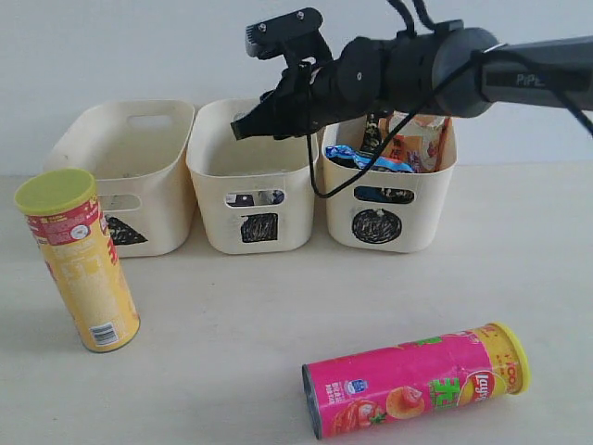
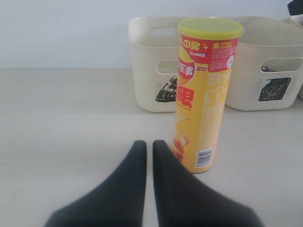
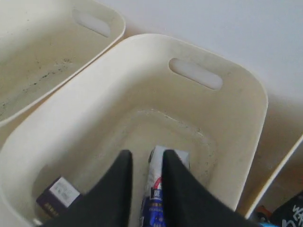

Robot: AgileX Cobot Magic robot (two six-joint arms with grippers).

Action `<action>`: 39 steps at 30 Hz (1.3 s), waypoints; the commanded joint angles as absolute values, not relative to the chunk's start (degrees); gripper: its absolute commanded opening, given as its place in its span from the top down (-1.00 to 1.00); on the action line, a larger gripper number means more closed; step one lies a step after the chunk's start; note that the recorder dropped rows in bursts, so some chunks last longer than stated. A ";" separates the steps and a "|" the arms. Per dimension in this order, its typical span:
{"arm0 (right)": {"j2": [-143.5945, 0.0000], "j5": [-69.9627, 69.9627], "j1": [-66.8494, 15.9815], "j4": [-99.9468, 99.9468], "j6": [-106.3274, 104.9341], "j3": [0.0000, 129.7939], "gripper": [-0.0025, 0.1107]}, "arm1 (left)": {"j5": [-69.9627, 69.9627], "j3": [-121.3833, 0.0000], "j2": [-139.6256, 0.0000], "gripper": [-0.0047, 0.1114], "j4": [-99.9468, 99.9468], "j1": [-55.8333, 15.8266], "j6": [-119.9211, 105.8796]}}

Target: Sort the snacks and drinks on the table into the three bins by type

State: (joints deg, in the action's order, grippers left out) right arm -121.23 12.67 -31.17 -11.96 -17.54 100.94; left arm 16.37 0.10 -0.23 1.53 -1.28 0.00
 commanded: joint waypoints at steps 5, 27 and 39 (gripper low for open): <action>-115.06 27.05 -30.79 -11.36 -17.52 101.24 0.96 | 15.97 0.00 0.00 0.84 1.68 -1.21 0.47; -92.54 33.15 -18.01 10.83 -0.55 76.82 0.96 | 16.10 0.00 0.00 0.84 1.68 -1.21 0.47; -78.90 31.94 -5.04 10.82 3.41 62.88 0.96 | 16.10 0.00 0.00 0.84 1.68 -1.21 0.47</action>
